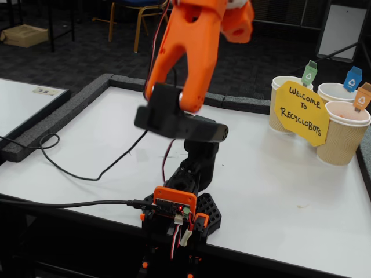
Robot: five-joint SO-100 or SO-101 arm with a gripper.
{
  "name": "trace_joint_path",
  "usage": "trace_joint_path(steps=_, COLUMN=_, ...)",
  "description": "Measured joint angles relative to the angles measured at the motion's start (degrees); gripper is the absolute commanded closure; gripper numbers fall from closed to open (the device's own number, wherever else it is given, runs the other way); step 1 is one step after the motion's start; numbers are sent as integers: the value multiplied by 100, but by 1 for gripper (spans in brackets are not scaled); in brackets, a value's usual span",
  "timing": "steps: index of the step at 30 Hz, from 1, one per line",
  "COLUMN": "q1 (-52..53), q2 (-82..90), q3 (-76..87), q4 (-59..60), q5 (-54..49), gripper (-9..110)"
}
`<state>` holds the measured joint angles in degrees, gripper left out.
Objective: Sort rubbish by color.
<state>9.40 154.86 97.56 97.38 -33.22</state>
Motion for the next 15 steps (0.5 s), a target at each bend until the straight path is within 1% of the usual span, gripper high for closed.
trace_joint_path(steps=5, q1=-580, q2=598, q3=1099, q4=-439, q5=738, gripper=101)
trace_joint_path(steps=15, q1=-1063, q2=1134, q3=4175, q4=-1907, q5=1986, gripper=101)
